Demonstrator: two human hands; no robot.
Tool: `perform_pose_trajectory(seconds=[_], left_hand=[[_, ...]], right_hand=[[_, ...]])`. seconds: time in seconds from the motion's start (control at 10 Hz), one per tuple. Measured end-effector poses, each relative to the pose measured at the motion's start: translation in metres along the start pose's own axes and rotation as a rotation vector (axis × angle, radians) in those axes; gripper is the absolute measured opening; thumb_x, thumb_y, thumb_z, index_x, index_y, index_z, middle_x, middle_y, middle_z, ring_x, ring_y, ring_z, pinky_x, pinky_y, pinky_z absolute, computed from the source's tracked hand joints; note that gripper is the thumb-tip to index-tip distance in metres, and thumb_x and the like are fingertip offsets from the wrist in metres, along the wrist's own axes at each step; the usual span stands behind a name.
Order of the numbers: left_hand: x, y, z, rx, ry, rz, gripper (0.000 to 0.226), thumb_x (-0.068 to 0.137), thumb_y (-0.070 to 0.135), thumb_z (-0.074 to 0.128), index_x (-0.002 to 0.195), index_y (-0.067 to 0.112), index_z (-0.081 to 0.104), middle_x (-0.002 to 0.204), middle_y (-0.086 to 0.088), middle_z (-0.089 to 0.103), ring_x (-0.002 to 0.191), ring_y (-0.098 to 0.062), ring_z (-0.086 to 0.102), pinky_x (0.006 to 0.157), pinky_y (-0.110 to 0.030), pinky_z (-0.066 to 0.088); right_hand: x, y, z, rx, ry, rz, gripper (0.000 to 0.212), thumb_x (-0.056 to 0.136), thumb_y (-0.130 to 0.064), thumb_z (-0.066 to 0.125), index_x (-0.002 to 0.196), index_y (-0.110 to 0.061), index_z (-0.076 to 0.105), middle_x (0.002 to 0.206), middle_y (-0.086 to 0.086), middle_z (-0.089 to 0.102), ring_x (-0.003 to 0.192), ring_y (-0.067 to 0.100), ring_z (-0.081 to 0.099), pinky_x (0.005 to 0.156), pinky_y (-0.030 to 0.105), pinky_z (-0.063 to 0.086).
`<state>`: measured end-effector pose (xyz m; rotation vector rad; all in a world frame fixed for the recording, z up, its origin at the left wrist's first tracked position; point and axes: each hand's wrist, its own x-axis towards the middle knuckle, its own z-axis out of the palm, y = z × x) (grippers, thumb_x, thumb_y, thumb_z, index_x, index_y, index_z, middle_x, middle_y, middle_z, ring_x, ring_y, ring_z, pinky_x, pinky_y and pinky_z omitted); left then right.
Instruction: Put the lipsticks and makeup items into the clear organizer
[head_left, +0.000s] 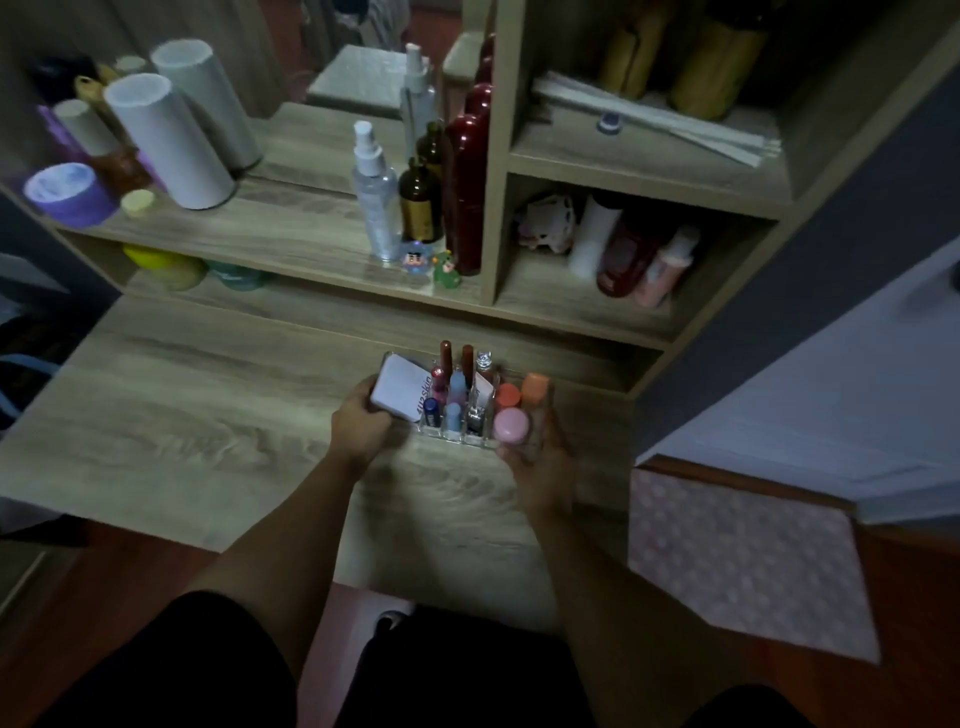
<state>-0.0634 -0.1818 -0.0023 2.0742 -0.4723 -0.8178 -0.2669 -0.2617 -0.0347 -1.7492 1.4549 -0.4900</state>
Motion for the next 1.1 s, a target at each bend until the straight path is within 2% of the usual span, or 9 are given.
perform_pose_trajectory(seconds=[0.1, 0.3, 0.5, 0.6, 0.7, 0.8, 0.9, 1.0, 1.1], left_hand=[[0.002, 0.004, 0.013, 0.019, -0.015, -0.004, 0.057, 0.079, -0.007, 0.052, 0.131, 0.016, 0.05, 0.125, -0.02, 0.06, 0.111, -0.035, 0.057, 0.097, -0.054, 0.049], [0.005, 0.008, 0.012, 0.025, -0.028, 0.029, 0.056, 0.079, -0.005, 0.058, 0.129, 0.018, 0.05, 0.123, -0.018, 0.06, 0.11, -0.033, 0.057, 0.095, -0.054, 0.05], [0.007, 0.012, 0.015, 0.013, -0.031, 0.043, 0.055, 0.079, -0.004, 0.06, 0.129, 0.017, 0.049, 0.122, -0.018, 0.06, 0.109, -0.032, 0.057, 0.094, -0.049, 0.051], [0.003, 0.012, 0.018, 0.057, -0.047, 0.056, 0.056, 0.08, -0.003, 0.059, 0.131, 0.016, 0.044, 0.123, -0.017, 0.059, 0.109, -0.03, 0.056, 0.089, -0.039, 0.05], [-0.004, 0.012, 0.021, 0.062, -0.026, 0.077, 0.065, 0.08, -0.007, 0.059, 0.137, 0.01, 0.032, 0.127, -0.02, 0.056, 0.112, -0.03, 0.055, 0.088, -0.036, 0.047], [-0.018, 0.014, 0.024, 0.042, 0.071, 0.089, 0.083, 0.076, -0.011, 0.059, 0.144, 0.001, 0.013, 0.138, -0.024, 0.046, 0.122, -0.032, 0.048, 0.098, -0.041, 0.042], [-0.032, 0.013, 0.024, 0.09, 0.11, 0.088, 0.078, 0.076, -0.008, 0.059, 0.142, 0.0, 0.019, 0.137, -0.027, 0.045, 0.125, -0.041, 0.044, 0.098, -0.044, 0.042], [-0.051, 0.005, 0.026, 0.185, 0.149, 0.062, 0.061, 0.079, -0.002, 0.057, 0.133, -0.004, 0.03, 0.129, -0.03, 0.051, 0.118, -0.046, 0.048, 0.098, -0.048, 0.044], [-0.064, -0.001, 0.029, 0.265, 0.115, 0.08, 0.052, 0.082, 0.005, 0.057, 0.128, -0.005, 0.035, 0.126, -0.03, 0.053, 0.115, -0.046, 0.049, 0.1, -0.052, 0.043]], right_hand=[[0.005, 0.008, -0.005, 0.033, 0.021, 0.045, 0.093, 0.074, -0.021, 0.079, 0.148, -0.017, 0.024, 0.13, 0.018, 0.06, 0.118, 0.033, 0.056, 0.1, 0.044, 0.046], [0.008, 0.004, -0.005, 0.05, 0.068, 0.004, 0.086, 0.07, -0.017, 0.081, 0.143, -0.017, 0.036, 0.127, 0.015, 0.063, 0.115, 0.032, 0.059, 0.097, 0.045, 0.05], [0.013, 0.0, -0.007, -0.012, 0.079, -0.005, 0.091, 0.072, -0.02, 0.081, 0.146, -0.022, 0.029, 0.129, 0.012, 0.06, 0.115, 0.028, 0.058, 0.095, 0.033, 0.05], [0.012, -0.001, -0.009, -0.048, 0.063, -0.004, 0.088, 0.074, -0.021, 0.079, 0.146, -0.021, 0.028, 0.129, 0.012, 0.06, 0.114, 0.028, 0.059, 0.093, 0.033, 0.051], [0.01, -0.003, -0.011, -0.067, 0.026, 0.012, 0.091, 0.074, -0.02, 0.078, 0.147, -0.02, 0.025, 0.133, 0.013, 0.057, 0.116, 0.029, 0.058, 0.095, 0.037, 0.051], [0.008, -0.001, -0.013, -0.103, -0.057, 0.078, 0.099, 0.074, -0.025, 0.079, 0.149, -0.014, 0.016, 0.149, 0.016, 0.038, 0.134, 0.034, 0.041, 0.107, 0.04, 0.041], [-0.003, -0.002, -0.019, -0.137, -0.104, 0.098, 0.099, 0.078, -0.03, 0.075, 0.15, -0.01, 0.01, 0.158, 0.015, 0.019, 0.144, 0.032, 0.024, 0.115, 0.041, 0.028], [-0.022, 0.006, -0.029, -0.226, -0.098, 0.012, 0.083, 0.088, -0.034, 0.061, 0.15, -0.007, 0.012, 0.16, 0.014, 0.013, 0.147, 0.029, 0.014, 0.121, 0.042, 0.02], [-0.035, 0.011, -0.037, -0.328, -0.143, -0.061, 0.073, 0.094, -0.04, 0.048, 0.15, -0.009, 0.013, 0.16, 0.012, 0.011, 0.148, 0.029, 0.011, 0.121, 0.043, 0.016]])
